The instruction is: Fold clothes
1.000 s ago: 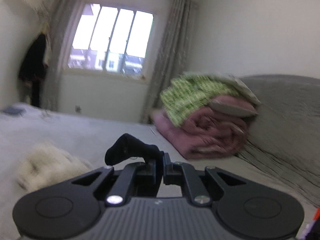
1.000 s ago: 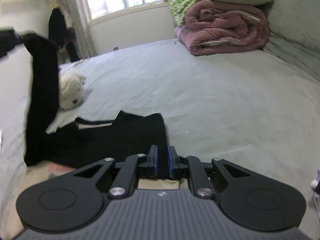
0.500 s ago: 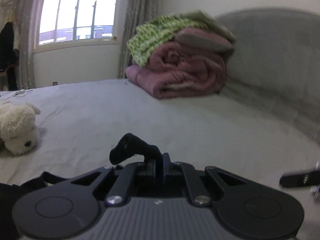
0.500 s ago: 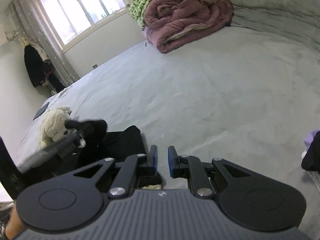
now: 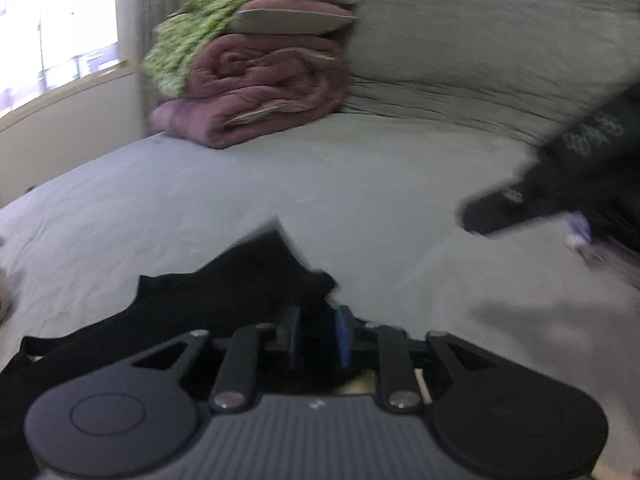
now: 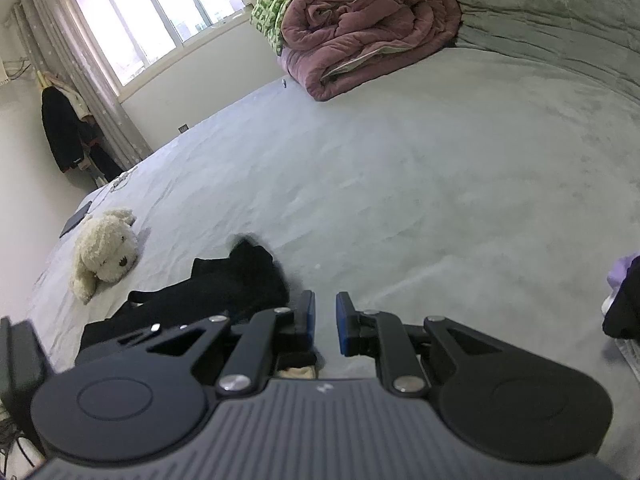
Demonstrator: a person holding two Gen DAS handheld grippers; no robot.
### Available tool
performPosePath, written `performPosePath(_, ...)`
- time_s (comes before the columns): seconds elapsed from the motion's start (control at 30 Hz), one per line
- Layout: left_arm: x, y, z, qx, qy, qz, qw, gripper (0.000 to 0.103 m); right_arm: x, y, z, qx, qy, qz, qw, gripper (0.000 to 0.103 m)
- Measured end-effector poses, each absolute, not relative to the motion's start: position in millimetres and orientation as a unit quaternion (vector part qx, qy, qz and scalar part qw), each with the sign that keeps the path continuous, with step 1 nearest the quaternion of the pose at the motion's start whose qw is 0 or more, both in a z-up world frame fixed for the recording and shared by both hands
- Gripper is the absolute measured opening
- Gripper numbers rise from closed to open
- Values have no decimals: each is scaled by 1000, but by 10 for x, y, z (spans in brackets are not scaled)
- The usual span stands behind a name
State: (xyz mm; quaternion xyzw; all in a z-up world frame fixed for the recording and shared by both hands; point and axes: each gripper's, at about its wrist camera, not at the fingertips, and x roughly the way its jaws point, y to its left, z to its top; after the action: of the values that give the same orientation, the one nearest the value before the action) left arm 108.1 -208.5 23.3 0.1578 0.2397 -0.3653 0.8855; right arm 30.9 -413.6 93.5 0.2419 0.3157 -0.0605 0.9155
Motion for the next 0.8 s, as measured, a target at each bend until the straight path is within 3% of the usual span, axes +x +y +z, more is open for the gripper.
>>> performPosePath(0.1, 915, -1802, 295, 165, 238, -374, 881, 27, 350, -4138, 890, 242, 324, -57, 913, 16)
performPosePath(0.17, 853, -1516, 354, 163, 236, -361, 887, 35, 378, -4140, 859, 242, 330, -54, 911, 17)
performPosePath(0.43, 874, -25, 541, 97, 292, -178, 935, 36, 641, -4045, 630, 279, 352, -14, 893, 19)
performPosePath(0.5, 889, 237, 524, 67, 309, -133, 939, 37, 703, -4005, 627, 276, 347, -11, 896, 31)
performPosePath(0.53, 891, 356, 513, 47, 312, -118, 942, 38, 735, -3992, 622, 276, 343, -11, 898, 44)
performPosePath(0.8, 1196, 672, 435, -35, 317, -80, 944, 39, 1119, -4009, 545, 322, 347, -48, 880, 45)
